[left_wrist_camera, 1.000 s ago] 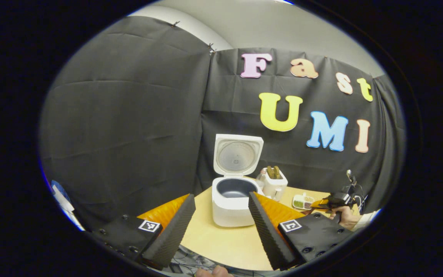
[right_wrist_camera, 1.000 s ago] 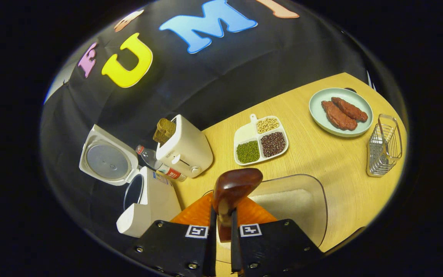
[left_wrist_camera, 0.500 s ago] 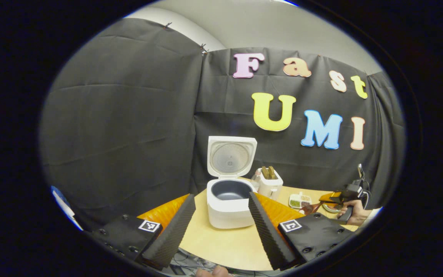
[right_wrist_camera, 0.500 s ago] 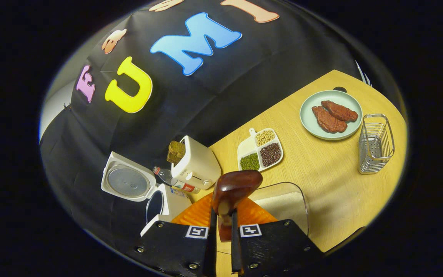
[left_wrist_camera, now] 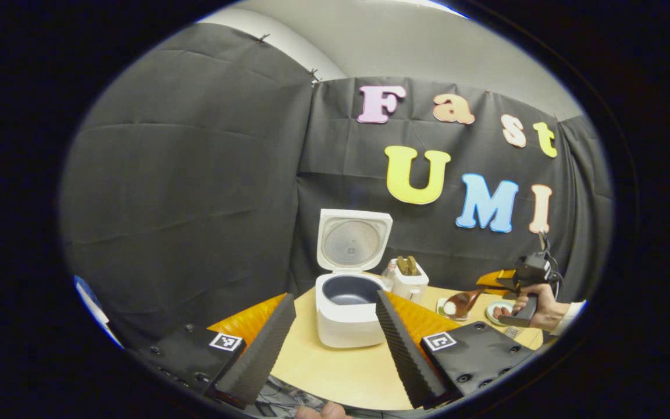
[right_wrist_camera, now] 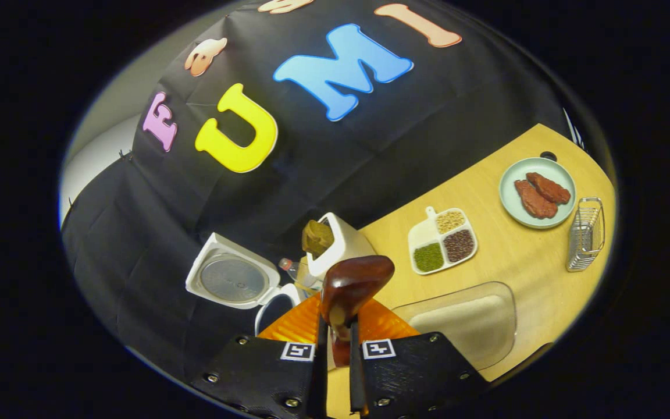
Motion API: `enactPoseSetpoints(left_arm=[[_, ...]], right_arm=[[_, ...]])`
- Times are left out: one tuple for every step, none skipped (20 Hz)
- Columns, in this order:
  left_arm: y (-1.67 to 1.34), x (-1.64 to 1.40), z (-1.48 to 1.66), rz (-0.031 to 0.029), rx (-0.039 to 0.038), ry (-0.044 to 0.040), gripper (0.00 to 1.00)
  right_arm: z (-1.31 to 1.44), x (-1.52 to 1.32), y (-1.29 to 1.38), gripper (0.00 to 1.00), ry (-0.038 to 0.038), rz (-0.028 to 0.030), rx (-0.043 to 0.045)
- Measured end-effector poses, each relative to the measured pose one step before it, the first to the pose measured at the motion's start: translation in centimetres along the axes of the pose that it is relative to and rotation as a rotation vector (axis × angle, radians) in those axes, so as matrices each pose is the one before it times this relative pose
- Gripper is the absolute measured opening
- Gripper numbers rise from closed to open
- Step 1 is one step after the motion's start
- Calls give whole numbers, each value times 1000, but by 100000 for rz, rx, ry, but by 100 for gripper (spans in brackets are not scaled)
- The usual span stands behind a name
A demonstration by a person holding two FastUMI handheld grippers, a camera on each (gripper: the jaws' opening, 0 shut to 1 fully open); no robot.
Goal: Close the left gripper, press the button to open the rice cooker; take a wooden spoon from the chopstick holder with the right hand, scoop a spoonful of rice and pour it into the rice cooker, then put the wooden spoon back into the chopstick holder.
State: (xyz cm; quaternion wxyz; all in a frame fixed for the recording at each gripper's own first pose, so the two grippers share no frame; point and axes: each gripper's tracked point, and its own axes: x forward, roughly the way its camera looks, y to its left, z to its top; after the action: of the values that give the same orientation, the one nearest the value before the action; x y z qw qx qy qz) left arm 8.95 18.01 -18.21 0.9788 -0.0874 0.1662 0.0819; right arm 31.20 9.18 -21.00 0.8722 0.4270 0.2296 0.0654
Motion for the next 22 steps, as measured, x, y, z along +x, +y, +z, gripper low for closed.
enactPoseSetpoints(left_arm=[[648,-53,-150,718,-124,-353,94],[758,-160,53,893,-99,-464,94],[810,-113,156,816,-646,-404,97],[761,-166,-23,970,-1083,-206,94],[800,53,-146,979,-1182,-44,94],[794,26,-117,1036,-658,206,94],[856,34,121,1073,-680,-252,97],[733,-32,176,871,-961,-308,96],[654,-176,-98,664,-906,-128,95],[633,-9,-58,830,-347,-212,94],[567,58,-198,822,537,-170,94],[534,6,-245,794,734,129,94],[330,-94,-215,394,73,253,94],[195,-126,-100,45,-665,344,94],[2,-4,-250,29,-746,425,97],[125,-82,-71,180,-405,280,94],[114,-90,-408,325,-185,281,97],[-29,-85,-431,69,-186,787,97],[-33,-49,-299,-148,-287,757,94],[-226,-68,-41,-18,-32,374,94],[115,-9,115,7,66,-2,94],[47,-22,-34,-7,-65,-4,94]], right_arm=[[-32,701,1944,15,-257,2203,-2289],[-7,878,2029,15,89,1819,-2658],[-287,1037,1948,15,472,1943,-1500],[-444,1189,2120,15,612,2199,-484],[-495,1205,1887,15,680,2007,-302],[-507,1416,1536,15,589,880,-1598],[-524,1425,1165,16,593,207,-3334],[-430,1364,893,15,651,-667,-4508],[-699,1427,606,15,1076,-1166,-4007],[-1036,1441,757,15,1233,-994,-2826],[-662,1095,754,15,694,-929,-1530],[-619,1389,456,16,915,-1088,-2189],[-595,1059,122,16,1063,-1568,-2659],[-463,932,129,15,358,-2194,-3209],[-296,747,-138,15,-171,-2517,-3704],[-329,912,-330,15,-704,-3008,-4189],[-311,710,-83,15,-252,-2192,-3594],[-447,662,369,15,207,-1224,-2693],[-346,312,438,15,620,-119,-1570],[-145,329,363,15,-389,-92,-1486],[-39,222,354,16,-352,202,-2047],[-57,258,344,15,-800,-50,-2091]])
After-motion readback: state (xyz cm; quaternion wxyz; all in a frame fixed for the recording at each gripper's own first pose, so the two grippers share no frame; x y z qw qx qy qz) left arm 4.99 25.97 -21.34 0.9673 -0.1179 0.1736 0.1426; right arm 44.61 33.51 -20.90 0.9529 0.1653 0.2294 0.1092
